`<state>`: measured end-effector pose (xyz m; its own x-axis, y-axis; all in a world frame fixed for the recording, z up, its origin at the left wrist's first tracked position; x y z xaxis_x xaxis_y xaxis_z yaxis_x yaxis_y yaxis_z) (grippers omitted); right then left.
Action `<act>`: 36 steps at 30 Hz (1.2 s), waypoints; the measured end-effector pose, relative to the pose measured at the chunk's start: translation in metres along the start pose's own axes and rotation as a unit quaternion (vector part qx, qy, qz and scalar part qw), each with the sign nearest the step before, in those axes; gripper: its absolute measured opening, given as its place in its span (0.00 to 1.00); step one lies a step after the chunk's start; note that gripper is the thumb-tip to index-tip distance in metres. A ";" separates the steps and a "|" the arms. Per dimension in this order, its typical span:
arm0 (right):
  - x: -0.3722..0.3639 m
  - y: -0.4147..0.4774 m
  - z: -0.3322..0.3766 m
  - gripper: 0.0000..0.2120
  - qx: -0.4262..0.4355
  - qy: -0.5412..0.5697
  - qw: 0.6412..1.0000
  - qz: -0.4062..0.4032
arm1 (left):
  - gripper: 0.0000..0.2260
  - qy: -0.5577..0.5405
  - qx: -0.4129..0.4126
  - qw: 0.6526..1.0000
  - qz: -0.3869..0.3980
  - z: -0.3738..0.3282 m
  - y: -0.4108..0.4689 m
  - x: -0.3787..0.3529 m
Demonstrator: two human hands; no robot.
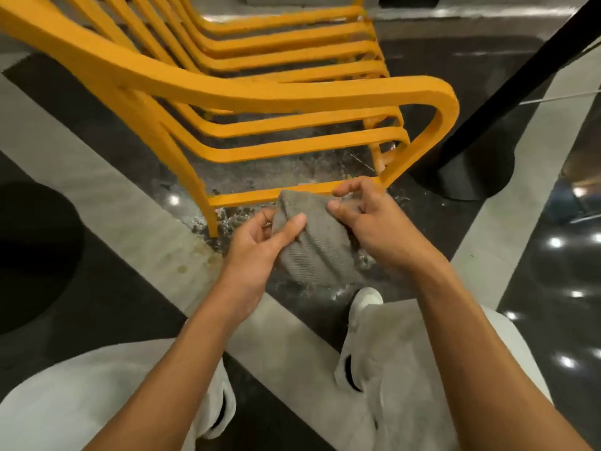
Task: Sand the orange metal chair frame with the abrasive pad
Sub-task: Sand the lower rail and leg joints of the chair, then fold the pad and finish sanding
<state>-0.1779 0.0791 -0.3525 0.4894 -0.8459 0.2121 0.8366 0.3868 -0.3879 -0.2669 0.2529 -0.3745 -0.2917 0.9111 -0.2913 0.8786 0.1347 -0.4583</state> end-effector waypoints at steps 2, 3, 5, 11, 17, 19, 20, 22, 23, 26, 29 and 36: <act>0.013 0.009 0.008 0.02 0.012 0.020 1.000 -0.014 | 0.17 -0.002 -0.003 1.000 -0.019 -0.008 0.009 -0.007; 0.017 0.012 0.013 0.01 0.011 0.031 0.999 -0.012 | 0.16 0.005 -0.003 1.000 -0.030 -0.014 0.011 -0.010; 0.023 0.012 0.023 0.01 -0.002 0.073 0.997 -0.019 | 0.17 0.045 -0.009 0.998 -0.047 -0.029 0.009 -0.018; 0.040 -0.040 0.087 0.11 -0.056 0.205 0.977 -0.023 | 0.26 0.133 0.015 0.989 -0.057 -0.108 -0.037 -0.052; 0.078 -0.099 0.194 0.02 -0.068 0.247 0.964 -0.070 | 0.26 0.156 0.032 0.985 -0.059 -0.225 -0.083 -0.104; 0.098 -0.113 0.231 0.02 -0.074 0.267 0.957 -0.085 | 0.25 0.165 0.023 0.985 -0.048 -0.262 -0.088 -0.123; 0.109 -0.119 0.248 0.02 -0.074 0.275 0.954 -0.094 | 0.25 0.173 0.018 0.984 -0.040 -0.279 -0.090 -0.134; 0.131 -0.127 0.279 0.03 -0.073 0.287 0.948 -0.118 | 0.25 0.185 0.007 0.982 -0.025 -0.308 -0.090 -0.154; 0.143 -0.130 0.292 0.03 -0.068 0.292 0.945 -0.131 | 0.25 0.185 -0.003 0.983 -0.016 -0.322 -0.089 -0.166; 0.176 -0.139 0.323 0.03 -0.061 0.299 0.939 -0.158 | 0.24 0.183 -0.022 0.983 0.009 -0.350 -0.084 -0.203; 0.210 -0.144 0.343 0.14 -0.072 0.293 0.937 -0.177 | 0.15 0.166 -0.029 0.986 0.012 -0.364 -0.075 -0.242; 0.284 -0.151 0.361 0.26 -0.061 0.209 0.960 -0.175 | 0.15 0.145 -0.021 0.989 0.008 -0.364 -0.053 -0.323</act>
<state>-0.0766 -0.0868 0.0905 0.0204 -0.9996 -0.0207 0.8843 0.0277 -0.4661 -0.0815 0.0937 0.0495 -0.1630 0.9857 -0.0431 0.8987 0.1303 -0.4188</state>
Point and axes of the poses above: each hand's wrist, its own y-axis towards the middle knuckle, its own x-axis out of the back of the hand, z = x × y, the point moved 1 cm from there along y, towards the middle knuckle, and after that the axes turned 2 degrees about z, right-handed, at the moved point
